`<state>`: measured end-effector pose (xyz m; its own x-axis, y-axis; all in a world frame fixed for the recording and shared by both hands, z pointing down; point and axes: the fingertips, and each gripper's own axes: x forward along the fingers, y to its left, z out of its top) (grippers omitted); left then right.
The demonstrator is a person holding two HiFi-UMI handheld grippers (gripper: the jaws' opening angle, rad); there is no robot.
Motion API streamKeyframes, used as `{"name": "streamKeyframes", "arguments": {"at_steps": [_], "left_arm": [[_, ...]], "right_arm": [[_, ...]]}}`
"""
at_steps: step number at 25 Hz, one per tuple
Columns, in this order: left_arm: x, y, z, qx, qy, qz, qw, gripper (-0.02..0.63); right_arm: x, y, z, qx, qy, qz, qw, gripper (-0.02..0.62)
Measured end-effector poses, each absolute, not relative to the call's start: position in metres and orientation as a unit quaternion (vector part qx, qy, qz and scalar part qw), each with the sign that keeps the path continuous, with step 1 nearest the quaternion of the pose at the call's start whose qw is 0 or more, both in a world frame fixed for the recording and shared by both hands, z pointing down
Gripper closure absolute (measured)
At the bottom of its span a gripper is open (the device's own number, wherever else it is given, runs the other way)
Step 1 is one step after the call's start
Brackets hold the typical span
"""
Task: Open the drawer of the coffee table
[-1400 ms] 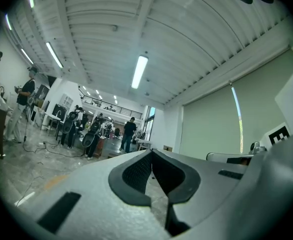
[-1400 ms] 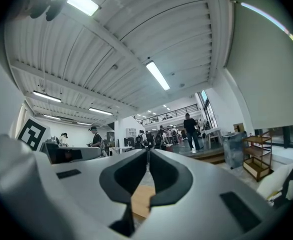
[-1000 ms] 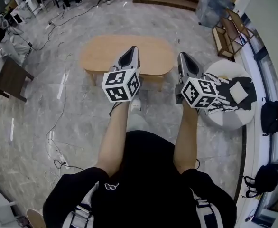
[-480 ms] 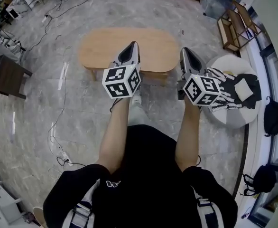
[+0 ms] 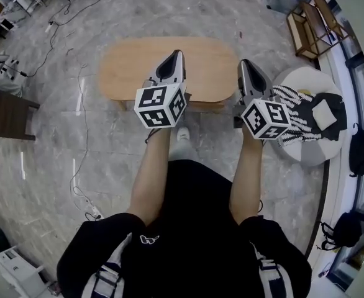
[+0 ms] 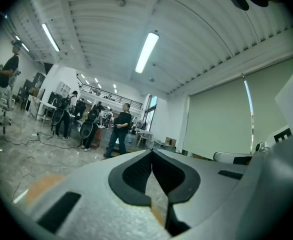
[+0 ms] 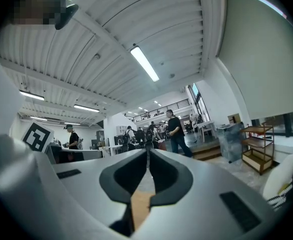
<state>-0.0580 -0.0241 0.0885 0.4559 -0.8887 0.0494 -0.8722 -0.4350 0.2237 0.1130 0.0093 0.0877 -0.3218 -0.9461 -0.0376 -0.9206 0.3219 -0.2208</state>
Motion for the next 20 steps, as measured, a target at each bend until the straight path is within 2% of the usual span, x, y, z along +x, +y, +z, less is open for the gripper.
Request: {"name": "streamKeyframes", "arguments": {"at_steps": [10,20], "left_arm": [[-0.064,-0.152,0.072,0.857,-0.499,-0.052,0.12,0.597],[-0.099,-0.222,0.082,0.855,-0.502,-0.055,0.12,0.597]], "right_arm": [[0.097,-0.11,0.073,-0.582,0.808,-0.073,0.06,0.575],[0.057,-0.188,0.081,-0.561,0.821,-0.084,0.055,0.575]]}}
